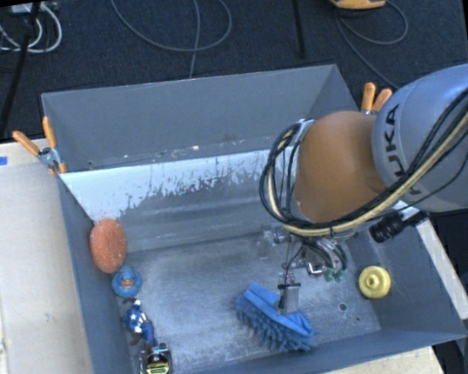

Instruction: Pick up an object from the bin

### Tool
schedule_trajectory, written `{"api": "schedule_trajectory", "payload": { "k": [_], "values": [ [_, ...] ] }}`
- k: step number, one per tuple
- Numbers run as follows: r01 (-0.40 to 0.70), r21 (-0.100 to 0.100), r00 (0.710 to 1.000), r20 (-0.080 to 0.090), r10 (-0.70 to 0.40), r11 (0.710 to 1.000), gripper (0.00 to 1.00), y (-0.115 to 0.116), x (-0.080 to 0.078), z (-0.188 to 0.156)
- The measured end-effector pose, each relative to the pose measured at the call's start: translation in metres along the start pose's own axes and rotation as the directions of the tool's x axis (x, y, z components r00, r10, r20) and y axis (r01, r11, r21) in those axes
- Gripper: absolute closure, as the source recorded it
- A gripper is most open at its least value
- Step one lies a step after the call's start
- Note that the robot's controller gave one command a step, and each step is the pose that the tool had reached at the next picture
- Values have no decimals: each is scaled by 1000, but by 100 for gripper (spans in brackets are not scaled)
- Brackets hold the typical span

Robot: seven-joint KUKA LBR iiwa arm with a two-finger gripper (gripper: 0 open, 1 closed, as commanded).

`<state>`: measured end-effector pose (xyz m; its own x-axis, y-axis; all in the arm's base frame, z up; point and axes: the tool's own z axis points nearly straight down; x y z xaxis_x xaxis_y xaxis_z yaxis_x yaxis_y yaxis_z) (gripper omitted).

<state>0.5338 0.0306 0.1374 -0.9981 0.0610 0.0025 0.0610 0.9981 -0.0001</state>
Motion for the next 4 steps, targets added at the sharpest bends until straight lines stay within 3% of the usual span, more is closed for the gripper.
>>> {"api": "schedule_trajectory", "payload": {
  "k": [1, 2, 4],
  "values": [
    [16, 0, 1000, 5, -16, 1000, 0, -16, 15, 55],
    [-143, 1, 990, -1, 143, 990, 100, -4, 40, 67],
    [-144, 1, 990, -1, 144, 990, 100, -4, 40, 67]
  ]
}}
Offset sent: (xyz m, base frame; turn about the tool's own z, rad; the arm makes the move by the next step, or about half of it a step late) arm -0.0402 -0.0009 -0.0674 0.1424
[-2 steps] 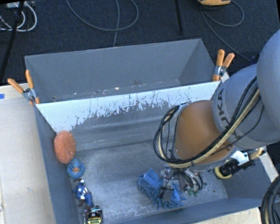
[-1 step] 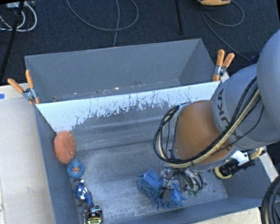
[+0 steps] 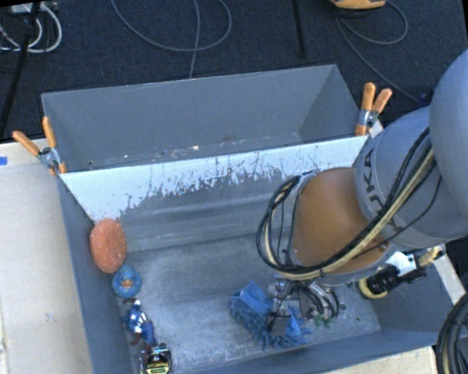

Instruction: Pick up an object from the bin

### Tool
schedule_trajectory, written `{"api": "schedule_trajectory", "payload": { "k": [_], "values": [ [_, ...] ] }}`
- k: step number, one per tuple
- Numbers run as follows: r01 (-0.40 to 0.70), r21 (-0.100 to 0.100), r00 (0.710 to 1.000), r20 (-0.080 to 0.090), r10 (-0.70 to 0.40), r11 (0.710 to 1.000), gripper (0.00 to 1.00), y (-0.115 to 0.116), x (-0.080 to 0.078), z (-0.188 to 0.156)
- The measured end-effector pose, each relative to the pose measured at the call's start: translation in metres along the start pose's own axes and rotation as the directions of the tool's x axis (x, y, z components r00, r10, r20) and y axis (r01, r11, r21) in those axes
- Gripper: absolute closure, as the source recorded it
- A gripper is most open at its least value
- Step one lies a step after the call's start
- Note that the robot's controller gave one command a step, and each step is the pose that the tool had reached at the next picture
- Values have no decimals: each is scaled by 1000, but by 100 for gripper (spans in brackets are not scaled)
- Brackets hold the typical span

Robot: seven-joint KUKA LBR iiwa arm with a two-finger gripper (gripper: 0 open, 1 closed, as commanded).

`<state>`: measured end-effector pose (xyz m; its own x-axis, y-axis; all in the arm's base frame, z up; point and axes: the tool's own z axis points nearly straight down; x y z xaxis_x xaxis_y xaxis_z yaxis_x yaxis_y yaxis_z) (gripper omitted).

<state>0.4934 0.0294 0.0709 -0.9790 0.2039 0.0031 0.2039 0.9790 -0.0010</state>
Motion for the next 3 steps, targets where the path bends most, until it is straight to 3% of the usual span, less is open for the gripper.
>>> {"api": "schedule_trajectory", "payload": {
  "k": [3],
  "values": [
    [-2, -1, 1000, 0, 2, 1000, 100, 0, 1, -33]
  ]
}}
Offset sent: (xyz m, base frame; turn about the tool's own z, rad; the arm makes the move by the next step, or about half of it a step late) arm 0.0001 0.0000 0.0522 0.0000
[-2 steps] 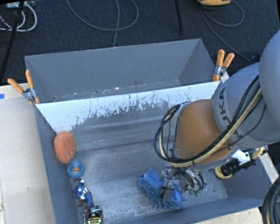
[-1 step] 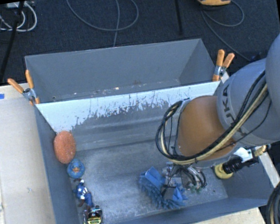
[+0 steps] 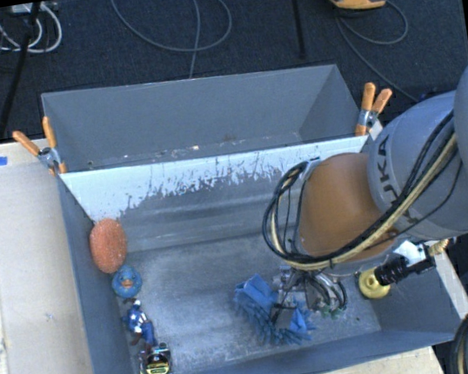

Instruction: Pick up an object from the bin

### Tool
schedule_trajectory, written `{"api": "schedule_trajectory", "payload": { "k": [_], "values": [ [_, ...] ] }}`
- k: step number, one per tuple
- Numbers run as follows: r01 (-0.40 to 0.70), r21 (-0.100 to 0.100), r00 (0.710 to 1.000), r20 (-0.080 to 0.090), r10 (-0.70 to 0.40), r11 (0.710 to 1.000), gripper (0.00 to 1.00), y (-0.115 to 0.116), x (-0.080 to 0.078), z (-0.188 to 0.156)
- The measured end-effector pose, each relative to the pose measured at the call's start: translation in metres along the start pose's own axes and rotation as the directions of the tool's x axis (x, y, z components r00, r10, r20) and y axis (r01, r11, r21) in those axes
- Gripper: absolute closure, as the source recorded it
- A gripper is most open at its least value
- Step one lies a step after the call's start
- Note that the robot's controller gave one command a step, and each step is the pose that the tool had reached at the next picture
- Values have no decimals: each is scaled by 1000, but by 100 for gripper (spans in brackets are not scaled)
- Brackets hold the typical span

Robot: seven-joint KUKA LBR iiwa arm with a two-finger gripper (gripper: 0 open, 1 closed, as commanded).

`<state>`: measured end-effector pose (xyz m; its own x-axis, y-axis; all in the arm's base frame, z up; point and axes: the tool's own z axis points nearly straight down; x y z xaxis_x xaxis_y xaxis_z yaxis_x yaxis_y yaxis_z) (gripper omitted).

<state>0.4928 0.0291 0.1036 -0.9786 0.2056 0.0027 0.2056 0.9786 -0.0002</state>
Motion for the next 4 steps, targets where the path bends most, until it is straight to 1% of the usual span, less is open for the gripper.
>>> {"api": "schedule_trajectory", "payload": {
  "k": [2, 3, 4],
  "values": [
    [-1, 0, 1000, 0, 1, 1000, 100, 0, 0, -24],
    [-1, -1, 1000, 3, 1, 1000, 100, 0, 0, -33],
    [-2, 0, 1000, 1, 2, 1000, 100, -1, 0, -39]
  ]
}}
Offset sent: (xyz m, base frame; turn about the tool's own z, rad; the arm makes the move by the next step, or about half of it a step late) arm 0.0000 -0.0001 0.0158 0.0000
